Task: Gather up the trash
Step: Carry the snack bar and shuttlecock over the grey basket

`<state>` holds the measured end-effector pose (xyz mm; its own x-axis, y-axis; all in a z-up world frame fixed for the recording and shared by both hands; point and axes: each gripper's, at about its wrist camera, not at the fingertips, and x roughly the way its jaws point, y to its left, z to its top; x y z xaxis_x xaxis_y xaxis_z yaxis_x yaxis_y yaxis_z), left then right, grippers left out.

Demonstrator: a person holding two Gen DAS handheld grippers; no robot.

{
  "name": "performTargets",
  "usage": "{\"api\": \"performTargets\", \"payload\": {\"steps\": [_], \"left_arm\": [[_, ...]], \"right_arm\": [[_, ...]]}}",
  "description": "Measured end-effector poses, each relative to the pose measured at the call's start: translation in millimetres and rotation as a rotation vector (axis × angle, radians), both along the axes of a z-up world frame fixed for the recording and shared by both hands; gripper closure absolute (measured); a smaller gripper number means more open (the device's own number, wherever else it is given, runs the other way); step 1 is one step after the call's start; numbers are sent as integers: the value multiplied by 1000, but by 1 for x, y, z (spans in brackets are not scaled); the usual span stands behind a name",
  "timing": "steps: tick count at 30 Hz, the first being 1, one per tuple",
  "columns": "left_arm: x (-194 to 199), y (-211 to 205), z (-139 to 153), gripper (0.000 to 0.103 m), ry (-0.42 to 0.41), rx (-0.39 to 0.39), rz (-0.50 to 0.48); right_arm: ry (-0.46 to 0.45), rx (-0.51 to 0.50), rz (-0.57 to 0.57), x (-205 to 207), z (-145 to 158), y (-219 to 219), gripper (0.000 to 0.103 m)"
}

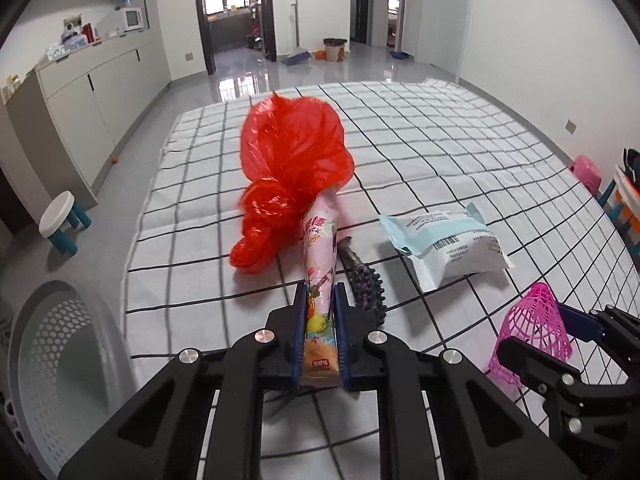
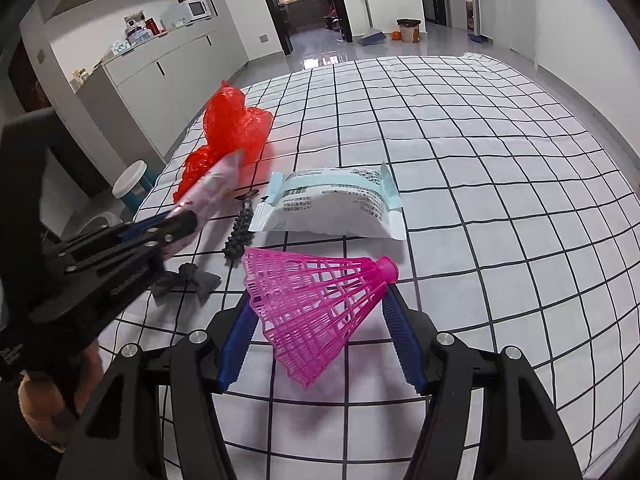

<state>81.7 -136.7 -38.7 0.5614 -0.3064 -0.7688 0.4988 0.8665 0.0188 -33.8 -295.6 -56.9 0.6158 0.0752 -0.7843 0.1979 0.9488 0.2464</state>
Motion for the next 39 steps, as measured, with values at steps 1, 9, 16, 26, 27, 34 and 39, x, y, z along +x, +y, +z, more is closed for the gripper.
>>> {"api": "performTargets", "payload": {"steps": [1, 9, 16, 26, 27, 34, 39], "left_arm": [[-2, 4, 3, 89, -5, -3, 3], [-28, 41, 19, 89, -22, -40, 40], [-44, 86, 38, 89, -49, -71, 106], [-45, 161, 53, 89, -66, -73, 257], [-45, 173, 55, 89, -72, -62, 278], [-43, 228, 58, 89, -87, -24, 375], [-43, 260, 56, 89, -84, -17, 434]], "right_arm": [[-3, -1, 2, 0, 1, 2, 43], [-21, 2, 23, 2, 9, 17, 43], [-27, 27, 66, 6, 15, 41, 43], [-61, 63, 180, 26, 39, 103, 43], [-67, 59, 199, 29, 42, 113, 43], [-89, 26, 311, 45, 55, 169, 43], [-98, 15, 386, 63, 59, 209, 43]]}}
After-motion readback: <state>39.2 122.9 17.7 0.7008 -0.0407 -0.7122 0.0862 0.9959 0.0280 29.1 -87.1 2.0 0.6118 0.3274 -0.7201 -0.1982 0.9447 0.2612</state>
